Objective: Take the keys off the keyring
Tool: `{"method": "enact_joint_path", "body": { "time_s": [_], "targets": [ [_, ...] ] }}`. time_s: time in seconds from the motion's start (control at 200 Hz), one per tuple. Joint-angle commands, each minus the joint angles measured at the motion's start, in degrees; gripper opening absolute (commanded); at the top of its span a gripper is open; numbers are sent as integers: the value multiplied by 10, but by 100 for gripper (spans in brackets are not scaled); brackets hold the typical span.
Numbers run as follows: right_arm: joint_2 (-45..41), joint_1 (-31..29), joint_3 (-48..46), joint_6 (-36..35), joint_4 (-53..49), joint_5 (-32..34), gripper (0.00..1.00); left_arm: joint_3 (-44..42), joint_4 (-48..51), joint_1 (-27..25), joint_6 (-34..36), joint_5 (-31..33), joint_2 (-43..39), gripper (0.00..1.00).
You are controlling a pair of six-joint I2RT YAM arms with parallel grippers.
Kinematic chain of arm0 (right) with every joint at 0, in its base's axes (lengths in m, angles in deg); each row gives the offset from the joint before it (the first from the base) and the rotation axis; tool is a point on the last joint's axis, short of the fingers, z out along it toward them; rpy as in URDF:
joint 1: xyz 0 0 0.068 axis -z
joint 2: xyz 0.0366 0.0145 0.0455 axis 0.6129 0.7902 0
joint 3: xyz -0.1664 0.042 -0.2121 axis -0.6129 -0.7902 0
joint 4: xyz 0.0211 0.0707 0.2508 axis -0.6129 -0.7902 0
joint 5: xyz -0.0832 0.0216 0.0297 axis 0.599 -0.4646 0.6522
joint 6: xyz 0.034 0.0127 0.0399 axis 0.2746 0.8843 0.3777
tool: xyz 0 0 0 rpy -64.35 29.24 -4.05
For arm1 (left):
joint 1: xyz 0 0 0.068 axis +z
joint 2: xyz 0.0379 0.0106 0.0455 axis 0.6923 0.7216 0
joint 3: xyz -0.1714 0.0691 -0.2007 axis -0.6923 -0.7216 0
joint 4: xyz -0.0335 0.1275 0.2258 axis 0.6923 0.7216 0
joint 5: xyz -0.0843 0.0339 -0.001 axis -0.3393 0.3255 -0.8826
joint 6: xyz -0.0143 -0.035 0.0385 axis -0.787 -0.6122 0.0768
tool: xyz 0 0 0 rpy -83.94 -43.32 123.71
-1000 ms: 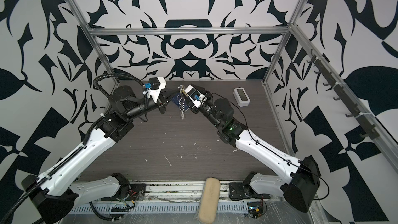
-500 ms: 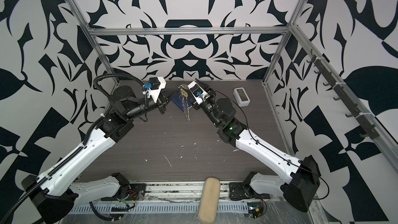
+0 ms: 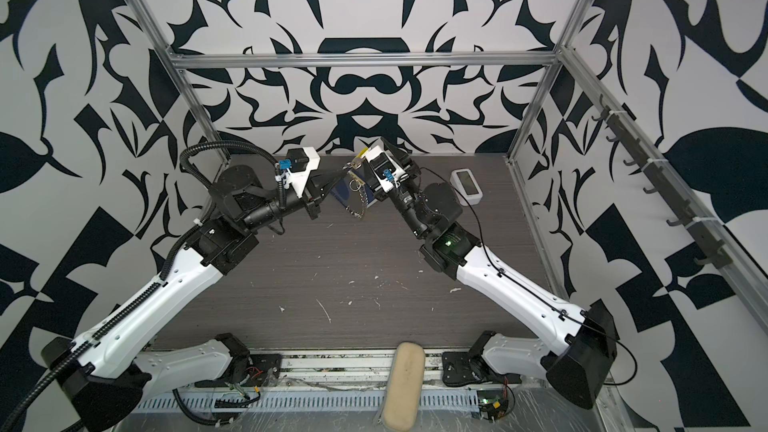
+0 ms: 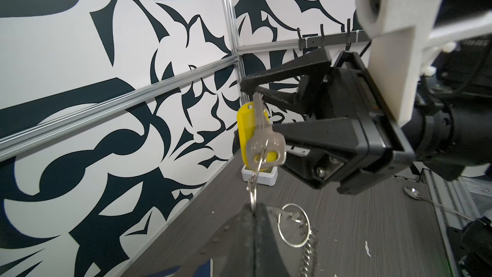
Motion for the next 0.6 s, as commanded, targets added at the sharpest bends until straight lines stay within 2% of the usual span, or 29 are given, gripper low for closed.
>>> {"method": "enact_joint_path", "body": {
  "time_s": [0.0, 0.375, 0.6],
  "targets": [
    [-4, -4, 37, -9, 10, -26, 55, 10, -32, -2, -11, 3, -3, 0],
    [10, -24, 96, 4, -93, -159, 56, 6, -43, -2, -14, -2, -6, 0],
    [2, -48, 114, -19, -137, -175, 56, 2, -54, -1, -10, -12, -5, 0]
  ]
}}
